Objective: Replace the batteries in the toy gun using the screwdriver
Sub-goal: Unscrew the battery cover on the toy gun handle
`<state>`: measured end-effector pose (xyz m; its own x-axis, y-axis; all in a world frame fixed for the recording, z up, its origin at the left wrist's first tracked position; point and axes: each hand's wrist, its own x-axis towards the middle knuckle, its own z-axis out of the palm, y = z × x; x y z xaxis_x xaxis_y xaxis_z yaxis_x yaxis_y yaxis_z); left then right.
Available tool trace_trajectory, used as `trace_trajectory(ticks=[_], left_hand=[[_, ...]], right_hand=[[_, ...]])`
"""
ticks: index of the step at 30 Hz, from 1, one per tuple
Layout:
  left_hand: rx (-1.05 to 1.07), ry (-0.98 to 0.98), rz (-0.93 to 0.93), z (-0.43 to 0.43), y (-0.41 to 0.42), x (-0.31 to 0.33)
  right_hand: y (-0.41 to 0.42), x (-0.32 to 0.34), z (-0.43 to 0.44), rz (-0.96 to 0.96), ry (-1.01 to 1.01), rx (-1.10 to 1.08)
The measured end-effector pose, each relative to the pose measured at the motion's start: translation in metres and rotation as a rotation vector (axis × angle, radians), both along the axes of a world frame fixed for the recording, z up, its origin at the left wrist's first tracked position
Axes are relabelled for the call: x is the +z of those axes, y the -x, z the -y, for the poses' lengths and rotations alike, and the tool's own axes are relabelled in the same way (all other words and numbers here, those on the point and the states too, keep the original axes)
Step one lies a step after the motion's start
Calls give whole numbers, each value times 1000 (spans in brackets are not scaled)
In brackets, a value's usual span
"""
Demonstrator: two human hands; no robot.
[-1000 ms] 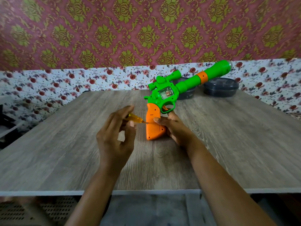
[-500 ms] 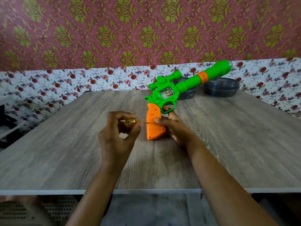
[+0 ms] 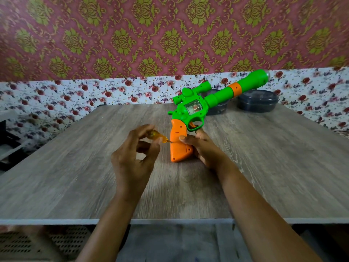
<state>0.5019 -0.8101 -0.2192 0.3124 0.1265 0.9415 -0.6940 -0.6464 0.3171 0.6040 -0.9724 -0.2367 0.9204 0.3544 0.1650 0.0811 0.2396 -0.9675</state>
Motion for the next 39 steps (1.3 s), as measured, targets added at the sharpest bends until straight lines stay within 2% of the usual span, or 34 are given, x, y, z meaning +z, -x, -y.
trace_trajectory(ticks=[4, 10, 12, 14, 16, 20, 24, 26, 28, 31, 35, 39], left_hand=[[2, 116, 23, 0, 1, 1], [-218, 561, -46, -5, -3, 10], [-266, 753, -186, -9, -8, 13], [-306, 865, -410, -12, -15, 14], [-352, 913, -622, -13, -25, 16], [-575, 980, -1065, -5, -50, 27], [-595, 1018, -1295, -1, -67, 29], [-606, 1042, -1324, -3, -77, 27], [-638, 1081, -1327, -6, -86, 27], [-692, 1135, -1319, -8, -95, 25], [-669, 1147, -1322, -13, -101, 19], [-684, 1219, -1283, -16, -99, 19]], right_hand=[[2, 2, -1, -9, -11, 15], [8, 4, 1, 18, 31, -14], [10, 6, -1, 24, 56, -33], [12, 8, -4, 12, 86, -78], [11, 9, -8, 8, 126, -112], [6, 25, -20, 56, 187, -108], [-12, 47, -34, 254, 409, -189], [-18, 56, -42, 360, 613, -254], [-19, 64, -47, 517, 908, -325], [-8, 75, -59, 734, 1241, -309], [-2, 72, -75, 972, 1432, -307], [-5, 72, -83, 1078, 1431, -324]])
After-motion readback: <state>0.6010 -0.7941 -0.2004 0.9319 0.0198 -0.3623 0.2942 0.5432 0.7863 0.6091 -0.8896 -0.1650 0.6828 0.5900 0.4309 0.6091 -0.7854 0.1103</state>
